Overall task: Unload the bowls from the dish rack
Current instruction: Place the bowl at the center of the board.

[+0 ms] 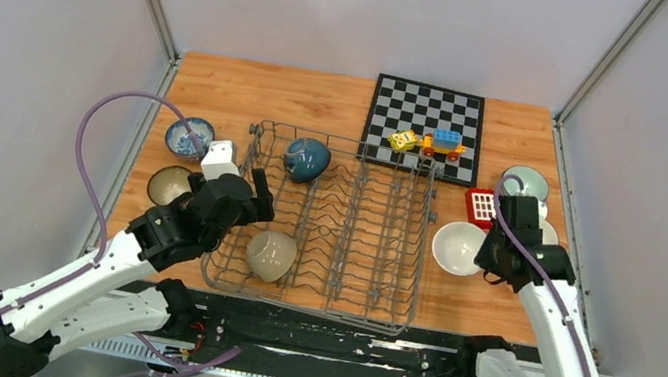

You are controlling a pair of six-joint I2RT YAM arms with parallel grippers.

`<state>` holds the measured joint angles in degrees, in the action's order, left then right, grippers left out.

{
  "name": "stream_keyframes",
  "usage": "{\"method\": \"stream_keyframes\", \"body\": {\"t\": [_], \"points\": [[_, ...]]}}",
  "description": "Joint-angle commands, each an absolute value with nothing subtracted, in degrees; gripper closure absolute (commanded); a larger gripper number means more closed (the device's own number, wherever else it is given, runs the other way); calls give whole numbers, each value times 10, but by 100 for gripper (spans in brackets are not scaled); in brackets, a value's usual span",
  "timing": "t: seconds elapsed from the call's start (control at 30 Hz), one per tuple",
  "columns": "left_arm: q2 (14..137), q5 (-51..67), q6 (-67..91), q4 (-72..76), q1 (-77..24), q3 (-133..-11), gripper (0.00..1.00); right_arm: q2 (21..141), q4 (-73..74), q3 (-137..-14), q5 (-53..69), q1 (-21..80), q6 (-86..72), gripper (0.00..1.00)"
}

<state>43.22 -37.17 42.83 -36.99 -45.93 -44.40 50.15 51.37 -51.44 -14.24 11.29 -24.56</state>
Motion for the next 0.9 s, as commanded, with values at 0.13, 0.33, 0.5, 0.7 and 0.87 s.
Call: {"method": "stream_keyframes", "body": {"t": [0.13, 0.33, 0.5, 0.7, 0.87], "points": [[394, -369, 493, -346, -459, -395, 0, 455, 421, -399, -127, 46, -394, 100], [375, -337, 461, -306, -459, -367, 0, 461, 389, -348, -141, 23, -426, 100], [368, -321, 454, -301, -459, -356, 0, 485, 356, -326, -135, 5, -434, 100], [358, -309, 404, -296, -459, -362, 0, 515, 319, -317, -123, -33, -426, 100], [356, -311, 405, -299, -459, -360, 0, 524, 304, -312, -106, -49, -420, 99]]}}
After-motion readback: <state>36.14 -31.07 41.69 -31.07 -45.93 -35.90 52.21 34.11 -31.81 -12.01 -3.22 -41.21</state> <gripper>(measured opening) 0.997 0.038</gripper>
